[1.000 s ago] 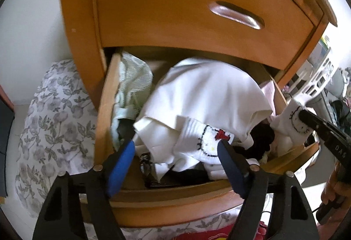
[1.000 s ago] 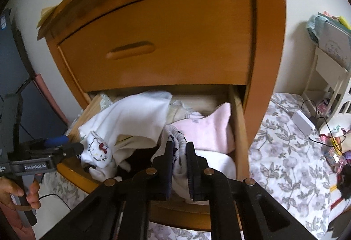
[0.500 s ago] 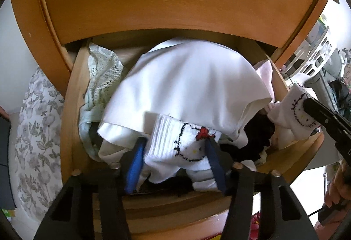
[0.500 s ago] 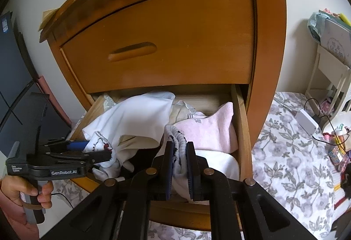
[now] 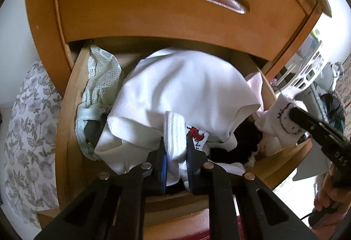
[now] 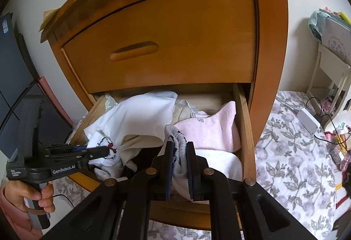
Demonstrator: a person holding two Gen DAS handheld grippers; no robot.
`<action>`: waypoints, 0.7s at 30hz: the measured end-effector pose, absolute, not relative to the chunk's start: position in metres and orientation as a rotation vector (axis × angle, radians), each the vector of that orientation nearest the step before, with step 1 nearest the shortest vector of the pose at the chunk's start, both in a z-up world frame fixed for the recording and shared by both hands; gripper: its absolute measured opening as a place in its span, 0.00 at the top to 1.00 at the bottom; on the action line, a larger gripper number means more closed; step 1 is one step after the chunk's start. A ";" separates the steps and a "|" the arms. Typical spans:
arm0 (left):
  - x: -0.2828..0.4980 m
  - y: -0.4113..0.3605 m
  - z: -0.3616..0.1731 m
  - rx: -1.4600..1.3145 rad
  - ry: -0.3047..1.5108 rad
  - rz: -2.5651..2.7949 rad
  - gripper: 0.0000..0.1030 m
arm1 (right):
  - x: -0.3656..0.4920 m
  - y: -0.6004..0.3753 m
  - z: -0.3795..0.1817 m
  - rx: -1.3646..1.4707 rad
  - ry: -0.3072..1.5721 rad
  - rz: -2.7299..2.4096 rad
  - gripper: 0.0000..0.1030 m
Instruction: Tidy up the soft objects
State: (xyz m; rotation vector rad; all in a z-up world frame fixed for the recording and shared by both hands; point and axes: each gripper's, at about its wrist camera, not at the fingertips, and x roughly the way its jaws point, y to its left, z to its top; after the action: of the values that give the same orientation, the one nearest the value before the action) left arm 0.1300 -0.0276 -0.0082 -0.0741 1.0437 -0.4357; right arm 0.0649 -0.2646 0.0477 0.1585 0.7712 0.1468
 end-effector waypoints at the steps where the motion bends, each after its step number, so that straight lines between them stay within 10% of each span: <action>1: 0.129 -0.025 -0.007 -0.082 1.036 -0.435 0.86 | 0.065 -0.264 0.048 0.159 0.771 0.149 0.88; 21: 0.109 0.006 0.027 -0.158 0.935 -0.425 0.86 | 0.059 -0.258 0.058 0.156 0.742 0.169 0.89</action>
State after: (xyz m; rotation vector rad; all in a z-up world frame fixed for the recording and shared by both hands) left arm 0.1086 0.0056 0.0270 -0.1584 0.9345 -0.4254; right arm 0.0590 -0.2579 0.0577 0.1559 0.7420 0.1690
